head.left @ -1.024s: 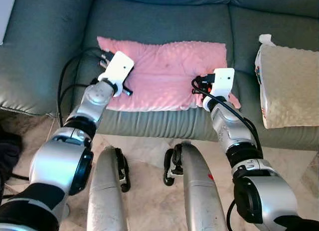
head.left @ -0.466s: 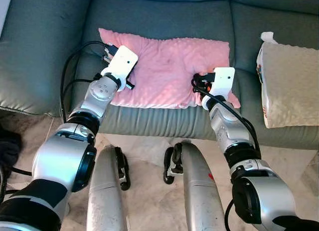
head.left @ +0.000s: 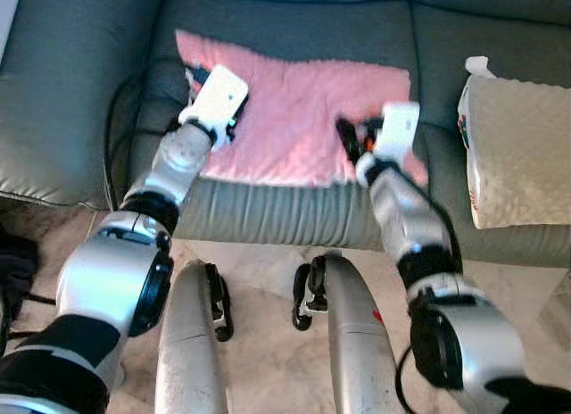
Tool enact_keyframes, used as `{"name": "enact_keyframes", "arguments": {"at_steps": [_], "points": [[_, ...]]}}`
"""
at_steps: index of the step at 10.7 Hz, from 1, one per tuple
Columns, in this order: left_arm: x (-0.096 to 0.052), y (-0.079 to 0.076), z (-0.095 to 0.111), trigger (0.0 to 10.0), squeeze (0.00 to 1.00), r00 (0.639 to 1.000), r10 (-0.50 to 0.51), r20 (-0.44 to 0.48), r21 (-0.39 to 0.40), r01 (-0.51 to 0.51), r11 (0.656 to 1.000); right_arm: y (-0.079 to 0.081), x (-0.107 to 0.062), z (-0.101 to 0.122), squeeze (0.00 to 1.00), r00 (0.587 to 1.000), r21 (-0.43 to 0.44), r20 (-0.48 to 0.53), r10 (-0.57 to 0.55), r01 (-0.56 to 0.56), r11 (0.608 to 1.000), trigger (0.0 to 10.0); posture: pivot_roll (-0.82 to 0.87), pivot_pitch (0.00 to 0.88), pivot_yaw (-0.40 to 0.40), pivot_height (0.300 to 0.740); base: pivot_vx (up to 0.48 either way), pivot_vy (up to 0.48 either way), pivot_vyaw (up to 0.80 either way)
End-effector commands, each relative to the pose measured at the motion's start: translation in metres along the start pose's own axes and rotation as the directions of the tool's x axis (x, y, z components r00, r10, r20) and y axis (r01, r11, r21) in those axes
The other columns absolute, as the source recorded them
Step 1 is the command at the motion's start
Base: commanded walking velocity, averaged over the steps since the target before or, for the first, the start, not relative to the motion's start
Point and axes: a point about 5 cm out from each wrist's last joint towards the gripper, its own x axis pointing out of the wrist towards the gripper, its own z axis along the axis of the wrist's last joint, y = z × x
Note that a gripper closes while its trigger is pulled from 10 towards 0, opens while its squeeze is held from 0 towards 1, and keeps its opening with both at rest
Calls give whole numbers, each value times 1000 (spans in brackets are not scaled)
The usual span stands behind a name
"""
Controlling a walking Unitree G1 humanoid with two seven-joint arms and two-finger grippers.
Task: Move the pillow to the sofa
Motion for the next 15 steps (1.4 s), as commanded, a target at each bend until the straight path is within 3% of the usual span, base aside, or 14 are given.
{"name": "enact_keyframes", "arguments": {"at_steps": [1,4,8,9,10,11,13,15], "points": [[-3,-7,-8,10000,1000,999,-23,-26,15,23,1000,2,-3,-8,1000,1000,20,-18,16,-15,1000,10000,-85,421,-43,646,0,0,0],[-7,0,-17,10000,1000,999,-2,-50,-15,2,1000,4,-2,-8,1000,999,25,-13,47,-46,999,10000,-83,361,-47,646,0,0,0],[-7,2,-15,10000,1000,999,-9,-32,33,10,999,16,-10,-17,1000,996,40,-17,93,-92,995,10000,-86,298,-45,646,0,0,0],[-7,4,-14,10000,1000,1000,1,-21,-6,-1,1000,18,-14,-16,1000,996,43,5,94,-94,995,10000,-87,284,-41,646,0,0,0],[-10,11,-20,10000,1000,998,53,-32,-176,-58,983,19,-22,-14,1000,995,28,42,95,-96,995,10000,-90,258,-37,646,0,0,0],[-13,15,-24,10000,1000,997,72,-31,-232,-78,970,18,-29,-12,1000,992,-10,60,109,-109,994,10000,-86,235,-37,646,0,0,0],[-22,17,-32,10000,1000,997,81,0,-303,-77,950,11,-47,-16,1000,993,-53,62,100,-97,994,10000,-72,186,-41,646,0,0,0],[-41,12,-49,10000,1000,992,114,50,-359,-88,929,11,-72,-28,1000,996,-64,44,81,-78,995,10000,-48,132,-41,646,0,0,0]]}}
